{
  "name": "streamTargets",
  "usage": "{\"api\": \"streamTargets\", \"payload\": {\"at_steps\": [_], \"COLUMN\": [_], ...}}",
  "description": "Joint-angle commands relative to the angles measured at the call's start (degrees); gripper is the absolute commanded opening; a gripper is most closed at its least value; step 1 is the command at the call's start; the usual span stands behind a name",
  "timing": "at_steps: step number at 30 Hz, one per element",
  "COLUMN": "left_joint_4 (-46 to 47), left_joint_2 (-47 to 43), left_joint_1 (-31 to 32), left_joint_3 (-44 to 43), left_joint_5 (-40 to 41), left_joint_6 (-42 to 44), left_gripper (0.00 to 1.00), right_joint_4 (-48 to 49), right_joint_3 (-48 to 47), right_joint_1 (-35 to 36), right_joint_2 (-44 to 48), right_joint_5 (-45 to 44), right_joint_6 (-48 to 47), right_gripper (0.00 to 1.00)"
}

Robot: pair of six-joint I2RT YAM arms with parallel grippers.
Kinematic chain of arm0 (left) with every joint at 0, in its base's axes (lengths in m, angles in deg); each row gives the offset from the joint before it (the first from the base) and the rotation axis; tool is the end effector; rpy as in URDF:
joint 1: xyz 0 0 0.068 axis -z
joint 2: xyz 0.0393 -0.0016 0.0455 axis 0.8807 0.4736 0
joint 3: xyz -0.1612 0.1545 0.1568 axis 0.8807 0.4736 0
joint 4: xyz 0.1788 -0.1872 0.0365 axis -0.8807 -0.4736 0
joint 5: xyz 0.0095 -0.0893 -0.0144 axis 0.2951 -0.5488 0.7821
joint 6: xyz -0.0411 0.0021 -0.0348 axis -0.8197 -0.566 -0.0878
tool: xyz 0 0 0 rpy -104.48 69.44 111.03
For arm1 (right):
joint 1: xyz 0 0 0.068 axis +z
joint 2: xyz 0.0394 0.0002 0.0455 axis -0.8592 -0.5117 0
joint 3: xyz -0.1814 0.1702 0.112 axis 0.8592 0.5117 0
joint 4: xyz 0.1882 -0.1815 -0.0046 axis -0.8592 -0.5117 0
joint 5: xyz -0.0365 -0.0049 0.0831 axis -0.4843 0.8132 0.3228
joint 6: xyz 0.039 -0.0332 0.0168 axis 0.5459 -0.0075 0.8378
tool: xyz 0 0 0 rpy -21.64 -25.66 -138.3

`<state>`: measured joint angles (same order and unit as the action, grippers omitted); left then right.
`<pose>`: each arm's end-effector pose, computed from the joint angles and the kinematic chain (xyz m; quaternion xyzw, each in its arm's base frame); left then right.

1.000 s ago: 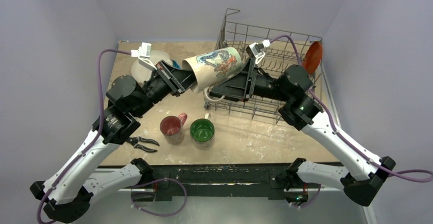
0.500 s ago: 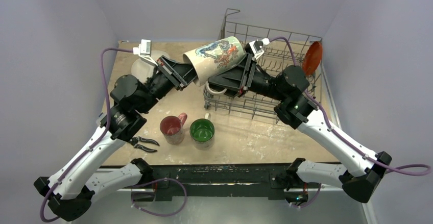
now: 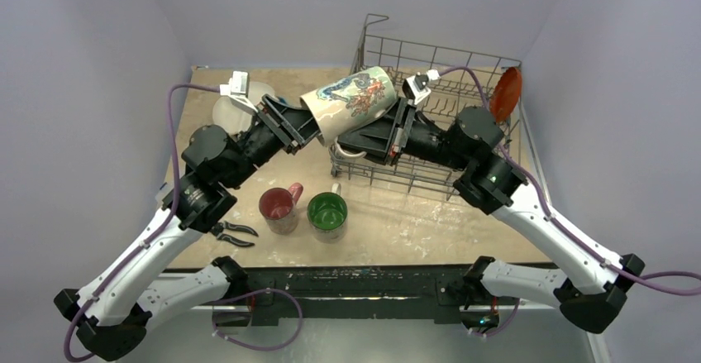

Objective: Load the mixed dishes into the dish rack
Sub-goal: Turn the cup upside down in the dish rack.

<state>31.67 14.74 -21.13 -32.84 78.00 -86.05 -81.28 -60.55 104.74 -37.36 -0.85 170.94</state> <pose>0.1409 -0.1241 0.4528 -0.1233 0.6226 -0.6389 0.4347 0.1529 0.1787 0.4667 0.0176 0.6315 0.7474 0.2058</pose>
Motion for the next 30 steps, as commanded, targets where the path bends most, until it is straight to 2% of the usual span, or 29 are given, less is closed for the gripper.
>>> {"api": "streamTargets", "payload": {"at_steps": [1, 5, 9, 14, 17, 20, 22, 25, 30], "left_joint_4": [-1.78, -8.37, -21.56, -33.08, -35.92, -38.15, -39.29, -41.18, -44.81], "left_joint_2": [-2.75, -4.22, -6.17, -8.77, -9.89, -10.19, -9.94, -8.27, -2.78], "left_joint_1": [0.10, 0.10, 0.09, 0.10, 0.16, 0.10, 0.09, 0.11, 0.11], "left_joint_3": [-0.82, -1.05, -2.75, -3.90, -4.46, -5.24, -5.82, -7.70, -14.42], "left_joint_5": [0.19, 2.49, 7.29, 10.47, 10.93, 11.27, 11.29, 10.97, 7.37], "left_joint_6": [-1.38, 0.29, 1.85, 3.32, 4.11, 5.18, 6.58, 8.96, 16.02], "left_gripper": [0.46, 0.60, 0.68, 0.69, 0.69, 0.69, 0.69, 0.69, 0.69], "right_joint_4": [-8.66, -16.50, -27.31, -46.48, -57.25, -63.68, -62.91, -51.37, -44.47], "right_joint_3": [-3.83, -6.07, -9.54, -17.86, -23.68, -25.76, -24.07, -17.72, -13.31], "right_joint_1": [-0.52, -0.49, -0.52, -0.51, -0.47, -0.46, -0.45, -0.61, -0.67], "right_joint_2": [5.59, 8.38, 9.49, 6.82, 4.10, 2.31, 2.74, 5.23, 5.65], "right_joint_5": [-11.62, -17.68, -24.83, -37.27, -45.16, -51.56, -53.51, -51.09, -58.27], "right_joint_6": [-5.36, -6.96, -9.87, -11.78, -11.37, -11.05, -13.96, -30.36, -49.01], "right_gripper": [0.00, 0.00, 0.00, 0.00, 0.00, 0.00, 0.00, 0.00, 0.00]}}
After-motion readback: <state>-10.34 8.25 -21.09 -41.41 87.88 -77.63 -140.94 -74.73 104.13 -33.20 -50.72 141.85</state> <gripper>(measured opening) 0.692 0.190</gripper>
